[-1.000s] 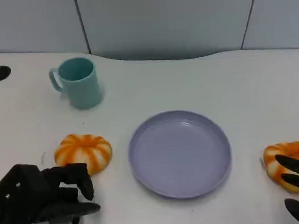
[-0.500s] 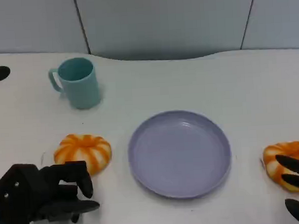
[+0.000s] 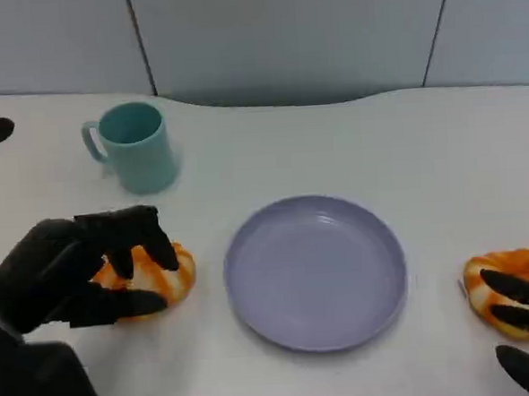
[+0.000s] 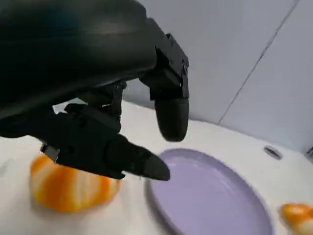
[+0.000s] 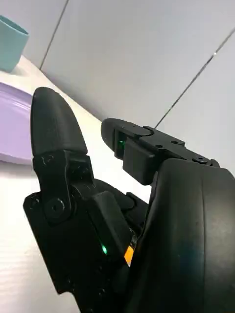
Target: Grasp the bread from the table and place it into the plate.
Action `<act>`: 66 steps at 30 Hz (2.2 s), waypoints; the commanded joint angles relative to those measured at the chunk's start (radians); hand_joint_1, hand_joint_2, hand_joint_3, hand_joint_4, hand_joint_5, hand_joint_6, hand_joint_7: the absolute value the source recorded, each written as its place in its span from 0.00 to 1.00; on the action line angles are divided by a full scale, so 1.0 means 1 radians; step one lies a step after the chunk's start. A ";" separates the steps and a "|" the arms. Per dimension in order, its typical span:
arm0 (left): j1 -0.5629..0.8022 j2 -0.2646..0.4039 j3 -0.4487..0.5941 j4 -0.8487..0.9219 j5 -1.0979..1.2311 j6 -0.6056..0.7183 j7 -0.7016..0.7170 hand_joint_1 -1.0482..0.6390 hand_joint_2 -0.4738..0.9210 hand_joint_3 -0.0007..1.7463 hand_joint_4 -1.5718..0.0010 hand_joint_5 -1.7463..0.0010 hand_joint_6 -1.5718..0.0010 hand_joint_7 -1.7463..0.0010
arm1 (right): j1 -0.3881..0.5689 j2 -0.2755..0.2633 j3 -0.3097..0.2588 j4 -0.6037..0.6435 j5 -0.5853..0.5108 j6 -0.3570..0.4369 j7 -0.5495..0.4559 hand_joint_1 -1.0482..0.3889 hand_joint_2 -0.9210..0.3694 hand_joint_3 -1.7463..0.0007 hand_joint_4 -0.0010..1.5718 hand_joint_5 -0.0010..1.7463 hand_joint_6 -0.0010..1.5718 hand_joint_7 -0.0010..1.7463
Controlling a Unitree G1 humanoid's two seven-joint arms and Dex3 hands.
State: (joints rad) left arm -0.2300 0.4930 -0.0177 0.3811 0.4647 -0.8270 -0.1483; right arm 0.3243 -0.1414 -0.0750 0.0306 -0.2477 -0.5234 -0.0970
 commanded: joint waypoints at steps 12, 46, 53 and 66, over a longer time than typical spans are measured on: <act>-0.125 0.173 -0.174 -0.266 0.357 0.379 -0.234 0.15 0.98 0.01 1.00 0.99 0.96 0.99 | 0.016 0.005 0.011 -0.022 -0.016 -0.008 -0.021 0.48 0.00 0.82 0.59 0.01 0.49 0.00; -0.635 -0.174 -0.670 0.852 0.504 0.571 0.095 0.10 1.00 0.25 0.95 0.98 0.95 1.00 | 0.061 0.003 -0.031 -0.120 -0.022 0.033 -0.034 0.47 0.00 0.81 0.59 0.01 0.48 0.00; -0.624 -0.200 -0.675 0.913 0.489 0.612 0.232 0.21 0.98 0.07 0.82 0.95 0.90 0.99 | 0.060 0.006 -0.033 -0.124 -0.019 0.030 -0.037 0.46 0.00 0.81 0.61 0.03 0.48 0.00; -0.651 -0.224 -0.645 0.955 0.397 0.658 0.227 0.49 0.98 0.01 0.64 0.19 0.61 0.97 | 0.055 0.004 -0.037 -0.116 -0.023 0.007 -0.043 0.46 0.00 0.81 0.61 0.02 0.47 0.00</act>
State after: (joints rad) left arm -0.8859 0.2615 -0.6616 1.3215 0.8661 -0.1679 0.0718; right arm 0.3800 -0.1276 -0.0983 -0.0883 -0.2806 -0.5078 -0.1327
